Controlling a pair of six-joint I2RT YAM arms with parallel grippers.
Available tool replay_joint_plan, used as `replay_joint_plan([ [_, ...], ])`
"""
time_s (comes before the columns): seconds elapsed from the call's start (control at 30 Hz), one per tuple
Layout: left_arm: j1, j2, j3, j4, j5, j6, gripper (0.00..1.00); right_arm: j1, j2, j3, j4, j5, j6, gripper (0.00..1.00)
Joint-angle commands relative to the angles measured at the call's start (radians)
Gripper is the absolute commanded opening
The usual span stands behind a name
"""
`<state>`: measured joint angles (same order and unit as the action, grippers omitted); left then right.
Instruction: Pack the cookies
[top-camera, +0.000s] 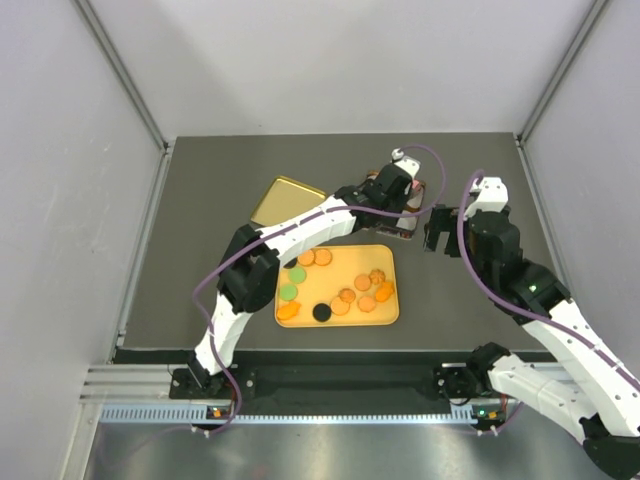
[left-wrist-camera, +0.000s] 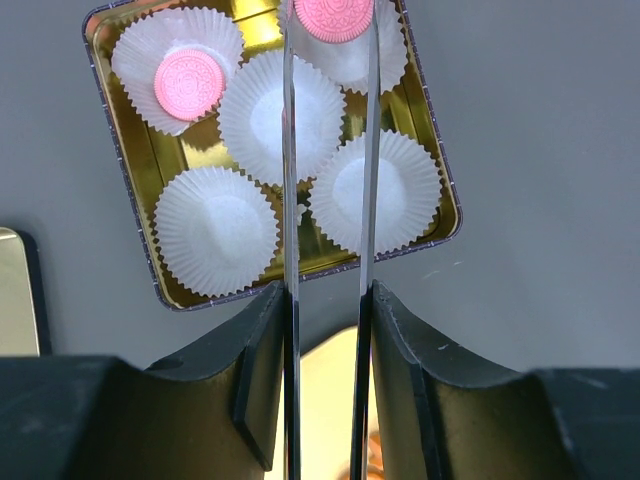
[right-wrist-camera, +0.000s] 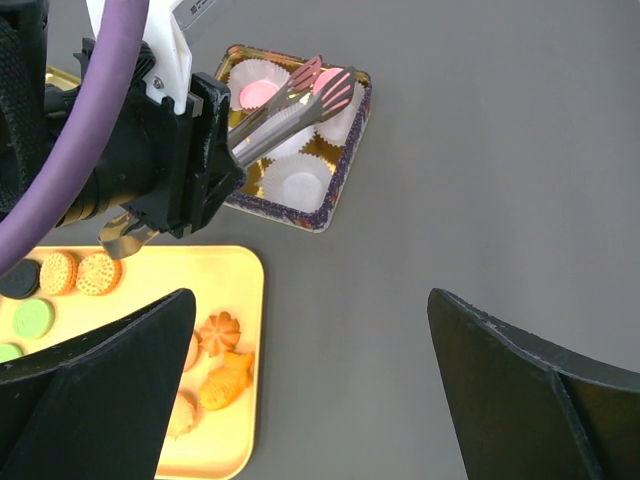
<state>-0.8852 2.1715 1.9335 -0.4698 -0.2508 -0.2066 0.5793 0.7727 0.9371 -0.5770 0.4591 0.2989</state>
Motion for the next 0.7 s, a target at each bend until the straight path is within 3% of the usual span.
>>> replay_joint_plan([
  [0.0,-0.004,0.001,0.045,0.062,0.004,0.003,0.4,-0.012,-0.015,0.032,-0.001,0.02,-0.012,1.0],
  [0.67,-0.004,-0.002,0.044,0.068,0.007,0.013,0.46,-0.012,-0.006,0.039,-0.001,0.016,-0.014,1.0],
])
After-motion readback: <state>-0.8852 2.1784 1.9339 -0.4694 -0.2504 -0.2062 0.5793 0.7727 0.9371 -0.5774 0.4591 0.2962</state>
